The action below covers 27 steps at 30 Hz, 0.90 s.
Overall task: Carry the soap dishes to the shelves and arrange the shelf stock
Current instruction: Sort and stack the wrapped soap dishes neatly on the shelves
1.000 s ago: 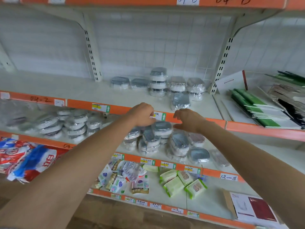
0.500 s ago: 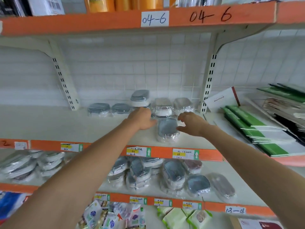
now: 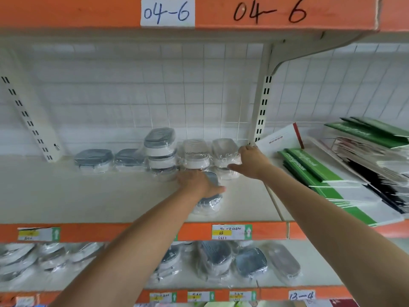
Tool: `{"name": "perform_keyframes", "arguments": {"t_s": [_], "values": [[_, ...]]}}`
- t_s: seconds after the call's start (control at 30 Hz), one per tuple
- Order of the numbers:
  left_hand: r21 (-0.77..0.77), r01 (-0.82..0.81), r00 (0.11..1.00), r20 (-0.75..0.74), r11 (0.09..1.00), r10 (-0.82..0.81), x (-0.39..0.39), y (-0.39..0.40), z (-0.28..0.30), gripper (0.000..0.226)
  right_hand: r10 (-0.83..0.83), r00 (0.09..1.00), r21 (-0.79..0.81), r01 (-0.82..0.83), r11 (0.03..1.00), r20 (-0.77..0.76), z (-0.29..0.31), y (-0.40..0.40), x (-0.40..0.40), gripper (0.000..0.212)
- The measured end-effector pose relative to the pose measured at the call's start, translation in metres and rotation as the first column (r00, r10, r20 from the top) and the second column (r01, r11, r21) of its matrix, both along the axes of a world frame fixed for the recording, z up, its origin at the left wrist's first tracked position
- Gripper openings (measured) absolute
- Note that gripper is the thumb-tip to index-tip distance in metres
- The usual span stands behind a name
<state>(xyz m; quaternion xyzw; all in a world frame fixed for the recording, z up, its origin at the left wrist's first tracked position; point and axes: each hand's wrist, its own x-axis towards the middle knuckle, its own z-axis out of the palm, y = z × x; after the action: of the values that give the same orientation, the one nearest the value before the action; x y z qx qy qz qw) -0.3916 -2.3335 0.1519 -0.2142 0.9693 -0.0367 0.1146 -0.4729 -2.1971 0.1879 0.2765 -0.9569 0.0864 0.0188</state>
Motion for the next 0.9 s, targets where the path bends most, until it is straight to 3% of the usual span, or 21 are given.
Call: {"name": "perform_keyframes", "arguments": {"t_s": [0.27,0.5,0.67,0.9], "values": [[0.114,0.118,0.992,0.042,0.986,-0.123,0.004,-0.033,0.011,0.081,-0.114,0.993,-0.010,0.115,0.993,0.027,-0.017,-0.039,-0.031,0.095],[0.231,0.181,0.979,0.054,0.956,-0.198,0.011,-0.074,0.009,0.112,-0.243,0.960,-0.045,0.251,0.967,0.138,-0.027,-0.063,-0.052,0.114],[0.235,0.158,0.984,0.043,0.959,-0.173,0.021,-0.072,0.001,0.112,-0.270,0.952,-0.077,0.282,0.956,0.142,-0.033,-0.073,-0.054,0.104],[0.261,0.118,0.991,-0.093,0.958,-0.097,0.031,-0.068,-0.013,0.124,-0.297,0.936,-0.136,0.324,0.936,0.188,-0.036,-0.067,-0.046,0.114]]}}
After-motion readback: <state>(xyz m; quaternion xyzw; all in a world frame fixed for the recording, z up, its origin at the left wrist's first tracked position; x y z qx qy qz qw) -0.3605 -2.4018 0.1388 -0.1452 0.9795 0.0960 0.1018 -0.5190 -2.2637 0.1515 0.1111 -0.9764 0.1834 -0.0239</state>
